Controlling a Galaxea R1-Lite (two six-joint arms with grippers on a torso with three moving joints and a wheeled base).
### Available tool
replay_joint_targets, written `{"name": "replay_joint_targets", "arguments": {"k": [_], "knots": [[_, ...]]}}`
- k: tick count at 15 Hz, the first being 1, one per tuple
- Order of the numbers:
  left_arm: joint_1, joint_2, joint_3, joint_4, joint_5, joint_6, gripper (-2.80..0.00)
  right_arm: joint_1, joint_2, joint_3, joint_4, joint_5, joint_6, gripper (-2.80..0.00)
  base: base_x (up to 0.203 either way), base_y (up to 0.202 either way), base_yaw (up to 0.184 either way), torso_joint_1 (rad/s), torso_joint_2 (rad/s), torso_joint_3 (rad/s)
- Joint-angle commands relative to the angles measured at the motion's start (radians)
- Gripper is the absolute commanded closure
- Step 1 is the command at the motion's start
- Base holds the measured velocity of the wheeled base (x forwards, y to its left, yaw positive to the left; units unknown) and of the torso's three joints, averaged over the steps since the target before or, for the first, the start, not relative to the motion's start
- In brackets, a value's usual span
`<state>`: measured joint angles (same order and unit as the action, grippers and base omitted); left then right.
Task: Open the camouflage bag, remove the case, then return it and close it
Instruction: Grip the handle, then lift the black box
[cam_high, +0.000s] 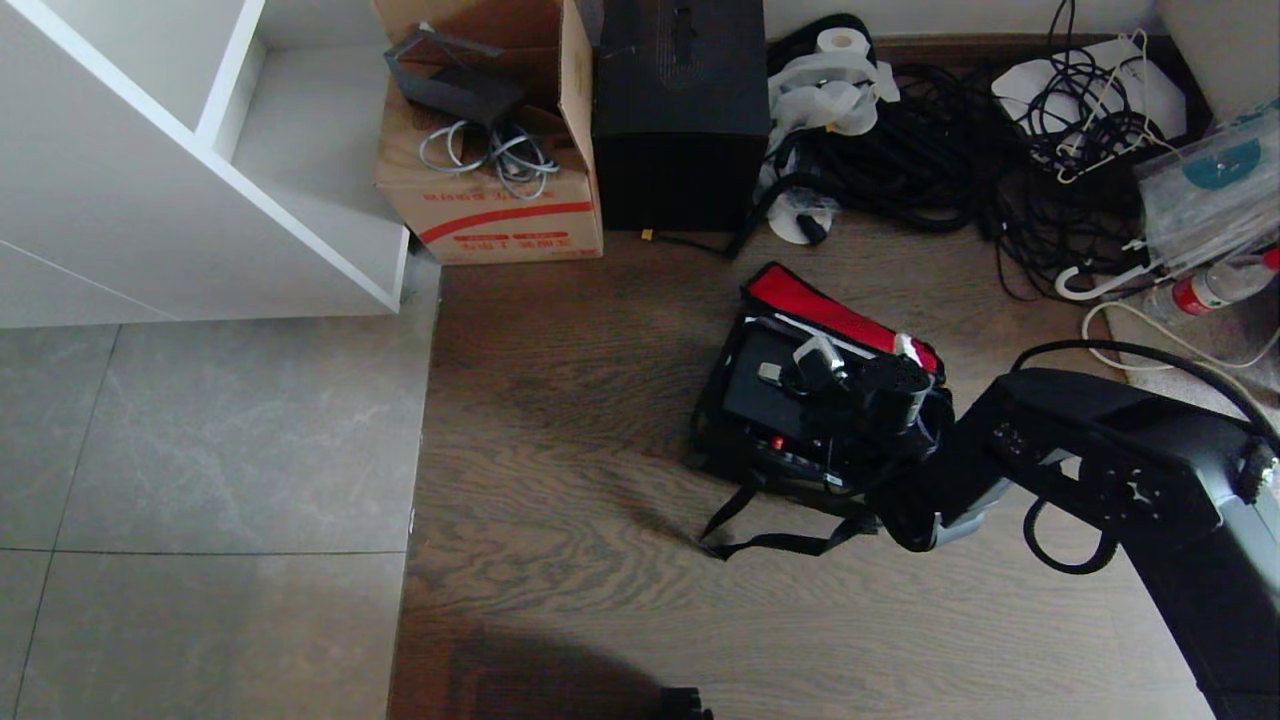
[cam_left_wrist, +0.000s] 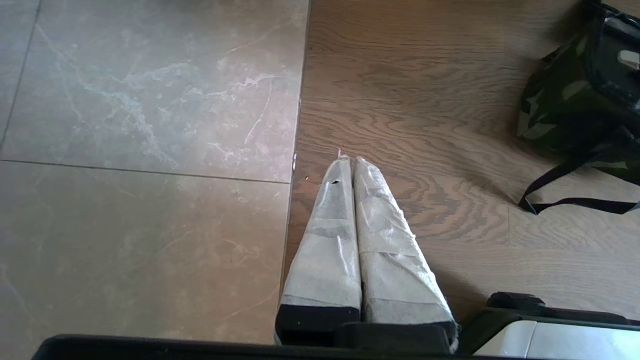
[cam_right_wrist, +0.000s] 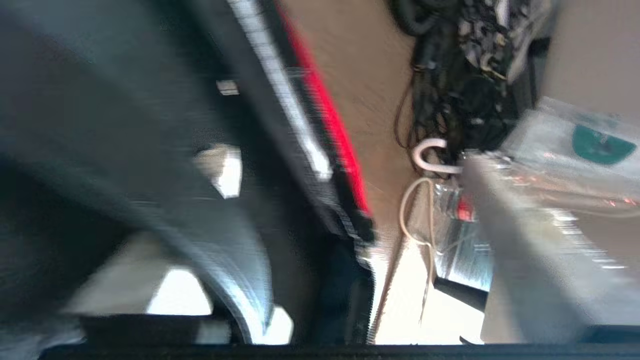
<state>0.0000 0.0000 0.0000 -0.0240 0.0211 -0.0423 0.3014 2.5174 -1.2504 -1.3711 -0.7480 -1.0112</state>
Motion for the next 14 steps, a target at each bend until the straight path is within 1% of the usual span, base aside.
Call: {"name": "replay_joint_targets", "arguments": {"k": [1,4,9,11,12,14], "knots": [[0.000,0.000,0.008,-0.001,0.000,-0.001,0.00,0.002,0.011,0.022,-0.006,-0.008,-0.002,0.00,0.000,0.000,0.000,0.000,0.00,0.000],[0.000,-0.002,0.009,-0.001,0.000,-0.001,0.00,0.005,0.000,0.032,-0.010,-0.010,-0.001,0.00,0.000,0.000,0.000,0.000,0.00,0.000],[0.000,0.000,0.008,-0.001,0.000,-0.001,0.00,0.040,-0.062,0.067,-0.023,-0.011,0.003,0.00,0.000,0.000,0.000,0.000,0.00,0.000],[0.000,0.000,0.009,-0.001,0.000,-0.001,0.00,0.067,-0.124,0.120,-0.026,-0.013,0.008,0.00,0.000,0.000,0.000,0.000,0.00,0.000],[0.000,0.000,0.009,-0.001,0.000,-0.001,0.00,0.088,-0.157,0.147,-0.026,-0.023,0.010,0.00,0.000,0.000,0.000,0.000,0.00,0.000],[0.000,0.000,0.008,-0.001,0.000,-0.001,0.00,0.140,-0.209,0.160,-0.029,-0.075,0.014,0.00,0.000,0.000,0.000,0.000,0.00,0.000]]}}
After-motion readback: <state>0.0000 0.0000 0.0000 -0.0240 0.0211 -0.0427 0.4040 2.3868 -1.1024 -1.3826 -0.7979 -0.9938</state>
